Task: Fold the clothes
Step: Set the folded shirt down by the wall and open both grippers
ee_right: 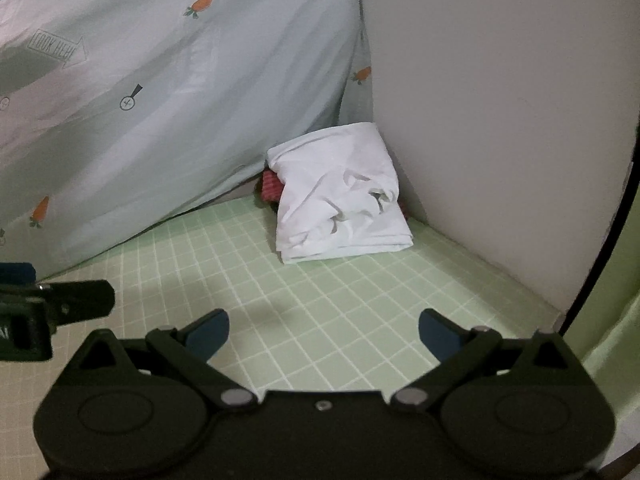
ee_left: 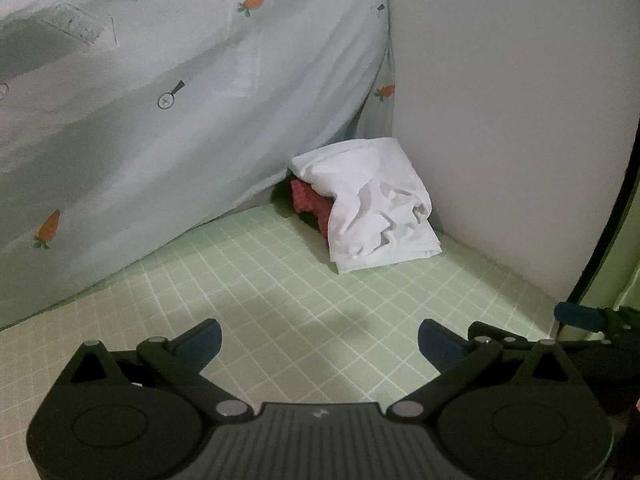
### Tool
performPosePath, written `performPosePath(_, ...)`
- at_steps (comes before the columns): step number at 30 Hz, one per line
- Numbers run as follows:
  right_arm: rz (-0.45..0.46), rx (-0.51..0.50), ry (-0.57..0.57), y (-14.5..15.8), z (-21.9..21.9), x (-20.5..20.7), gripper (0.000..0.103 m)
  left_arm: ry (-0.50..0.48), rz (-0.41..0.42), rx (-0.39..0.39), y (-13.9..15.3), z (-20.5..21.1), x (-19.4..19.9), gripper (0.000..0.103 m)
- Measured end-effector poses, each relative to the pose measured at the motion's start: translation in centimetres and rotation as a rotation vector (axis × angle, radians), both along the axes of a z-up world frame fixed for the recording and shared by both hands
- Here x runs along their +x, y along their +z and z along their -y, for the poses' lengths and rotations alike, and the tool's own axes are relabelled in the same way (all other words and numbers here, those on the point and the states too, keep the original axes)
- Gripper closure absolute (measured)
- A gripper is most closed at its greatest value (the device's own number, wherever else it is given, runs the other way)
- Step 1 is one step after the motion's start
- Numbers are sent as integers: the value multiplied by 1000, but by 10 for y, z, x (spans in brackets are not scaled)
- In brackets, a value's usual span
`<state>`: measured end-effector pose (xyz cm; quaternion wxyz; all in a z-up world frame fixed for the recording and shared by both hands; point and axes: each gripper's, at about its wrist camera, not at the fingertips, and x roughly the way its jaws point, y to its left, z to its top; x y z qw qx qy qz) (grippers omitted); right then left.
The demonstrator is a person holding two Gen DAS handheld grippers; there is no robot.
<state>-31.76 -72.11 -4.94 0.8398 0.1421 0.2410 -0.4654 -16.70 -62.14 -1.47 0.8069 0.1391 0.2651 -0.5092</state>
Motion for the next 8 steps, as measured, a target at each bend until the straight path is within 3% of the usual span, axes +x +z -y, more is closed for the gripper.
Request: performPosePath(8,1,-8,-2,2,-3,-4,1,-3,6,-11,4,-1,-6,0)
